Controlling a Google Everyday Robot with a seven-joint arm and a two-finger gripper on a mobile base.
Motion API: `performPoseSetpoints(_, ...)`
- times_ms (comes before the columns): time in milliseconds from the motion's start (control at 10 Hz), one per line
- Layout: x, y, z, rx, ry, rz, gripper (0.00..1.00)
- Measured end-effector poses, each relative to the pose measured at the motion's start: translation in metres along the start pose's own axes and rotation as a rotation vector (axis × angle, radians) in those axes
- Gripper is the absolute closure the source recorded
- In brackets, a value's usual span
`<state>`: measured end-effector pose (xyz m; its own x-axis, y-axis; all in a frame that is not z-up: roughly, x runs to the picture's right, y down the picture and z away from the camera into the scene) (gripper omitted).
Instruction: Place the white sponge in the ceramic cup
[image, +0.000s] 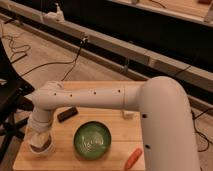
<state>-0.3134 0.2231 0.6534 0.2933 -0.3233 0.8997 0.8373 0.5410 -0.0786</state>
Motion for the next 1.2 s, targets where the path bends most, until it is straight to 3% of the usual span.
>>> performPoseSetpoints(600,-0.008,0.027,-0.011,-0.004,0.009,-0.007,0.33)
performPoseSetpoints(1000,0.01,0.016,-0.059,0.067,0.066,0.038,0.33)
performPoseSetpoints(1200,0.029,0.013,-0.088,0.122,0.087,0.092,0.33)
